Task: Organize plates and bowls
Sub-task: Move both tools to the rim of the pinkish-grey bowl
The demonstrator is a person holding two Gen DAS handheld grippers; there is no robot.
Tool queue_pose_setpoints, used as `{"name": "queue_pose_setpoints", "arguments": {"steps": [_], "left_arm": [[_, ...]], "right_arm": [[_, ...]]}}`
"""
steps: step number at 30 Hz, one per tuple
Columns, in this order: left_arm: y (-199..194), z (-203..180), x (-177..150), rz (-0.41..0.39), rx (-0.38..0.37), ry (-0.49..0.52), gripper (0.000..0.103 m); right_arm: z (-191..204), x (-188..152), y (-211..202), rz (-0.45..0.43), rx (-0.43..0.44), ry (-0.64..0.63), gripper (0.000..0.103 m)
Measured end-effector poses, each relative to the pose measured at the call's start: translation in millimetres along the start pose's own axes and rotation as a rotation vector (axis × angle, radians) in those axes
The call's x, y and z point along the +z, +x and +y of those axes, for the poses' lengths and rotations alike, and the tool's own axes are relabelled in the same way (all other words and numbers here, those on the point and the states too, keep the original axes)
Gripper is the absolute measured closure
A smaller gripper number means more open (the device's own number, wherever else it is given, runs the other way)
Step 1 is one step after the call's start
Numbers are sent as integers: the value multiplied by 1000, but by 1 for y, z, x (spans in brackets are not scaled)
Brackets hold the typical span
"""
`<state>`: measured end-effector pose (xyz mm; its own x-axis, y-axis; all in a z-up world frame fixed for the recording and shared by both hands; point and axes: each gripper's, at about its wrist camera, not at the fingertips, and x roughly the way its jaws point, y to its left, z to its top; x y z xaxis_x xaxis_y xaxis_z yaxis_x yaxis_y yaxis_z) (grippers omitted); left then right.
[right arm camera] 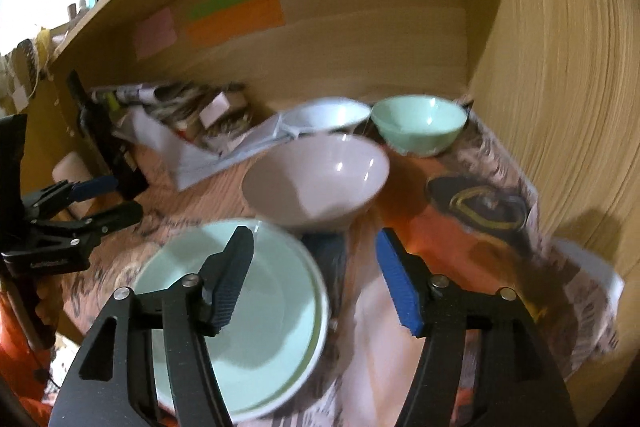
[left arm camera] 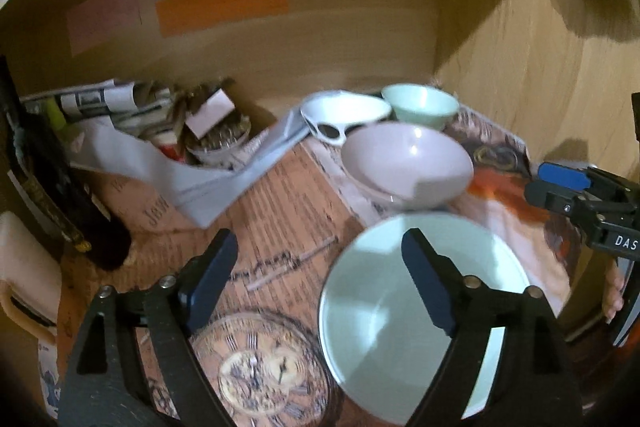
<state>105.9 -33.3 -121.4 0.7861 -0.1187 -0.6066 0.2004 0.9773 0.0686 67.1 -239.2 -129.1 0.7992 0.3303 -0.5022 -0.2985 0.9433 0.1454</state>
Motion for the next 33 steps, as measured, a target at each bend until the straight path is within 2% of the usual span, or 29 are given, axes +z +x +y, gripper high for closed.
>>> {"name": "queue_pose_setpoints", "arguments": {"steps": [5,7,11,21,24,27,31,33], "left_arm": [[14,2,19,-9,-20,-12,18],[22,2,27,-3,-32,-14,18],[44,0,42,19,-54,-16,18],[106,-1,63,85,-68,0,18],[120,-3,65,111,-93,2,19],[133,-5,67,150,-106,-8,22],[152,-3,66,209,-123,-23,33],[159,-2,64,230,-125,-25,34]], "right_arm": [[-4,20,5,-40,-18,-5,41],[-5,27,10,-51,-28,-6,36],[-10,36,22,-52,-37,-2,34],[-29,41,70,29,-78,-2,34],[-35,41,81,52,-79,8,34],[-40,41,92,73,-83,11,34],[-43,40,102,99,-75,20,34],[-45,38,105,101,-71,27,34]]}}
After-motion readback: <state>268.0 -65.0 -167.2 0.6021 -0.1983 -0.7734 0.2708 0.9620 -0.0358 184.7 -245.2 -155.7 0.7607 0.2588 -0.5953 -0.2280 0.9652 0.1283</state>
